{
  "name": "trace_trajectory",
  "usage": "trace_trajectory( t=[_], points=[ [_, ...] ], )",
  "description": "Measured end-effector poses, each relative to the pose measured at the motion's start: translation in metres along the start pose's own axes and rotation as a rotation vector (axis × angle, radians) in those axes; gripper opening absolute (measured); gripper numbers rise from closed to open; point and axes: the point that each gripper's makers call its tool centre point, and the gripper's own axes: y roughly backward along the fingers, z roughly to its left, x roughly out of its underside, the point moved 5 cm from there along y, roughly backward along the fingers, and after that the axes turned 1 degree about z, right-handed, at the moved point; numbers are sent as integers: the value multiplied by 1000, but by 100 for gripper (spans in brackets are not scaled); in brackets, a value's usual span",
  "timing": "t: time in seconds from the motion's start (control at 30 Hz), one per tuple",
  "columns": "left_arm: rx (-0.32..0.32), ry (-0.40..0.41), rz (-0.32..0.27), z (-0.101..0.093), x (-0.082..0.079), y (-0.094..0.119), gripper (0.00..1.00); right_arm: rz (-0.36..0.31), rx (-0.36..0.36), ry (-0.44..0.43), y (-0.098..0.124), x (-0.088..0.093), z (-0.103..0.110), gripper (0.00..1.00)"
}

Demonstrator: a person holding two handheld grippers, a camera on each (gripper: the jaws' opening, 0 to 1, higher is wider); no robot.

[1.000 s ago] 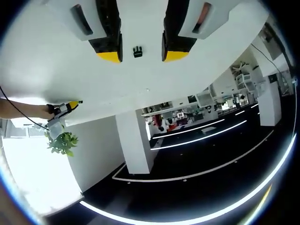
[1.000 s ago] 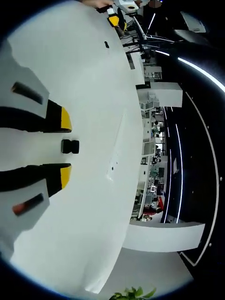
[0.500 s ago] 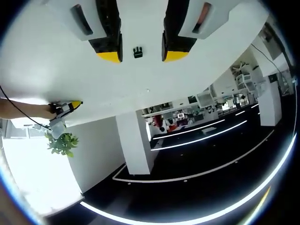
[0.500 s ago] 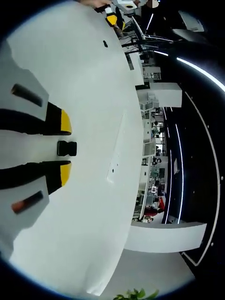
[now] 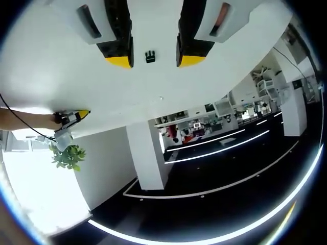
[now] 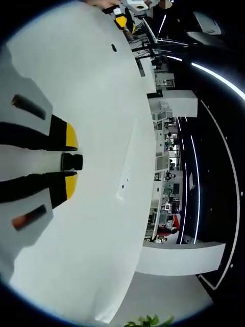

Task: Snap the two parts of the plastic buckle together until the buckle closes and remains connected.

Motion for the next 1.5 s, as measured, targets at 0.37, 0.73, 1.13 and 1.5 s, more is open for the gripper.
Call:
trace_trajectory(
  t=[0.37,0.73,1.13,1.5],
  points=[
    [-1,-1,3,0,2,0,33,-2,-4,2,-1,1,0,14],
    [2,-1,3,-1,3,1,33,-1,-7,3,2,3,1,14],
    [6,-2,4,-2,2,3,33,-12,-21,13,8,3,13,14],
    [13,5,7,-2,3,3,33,-27,-73,27,10,-2,37,14]
  ],
)
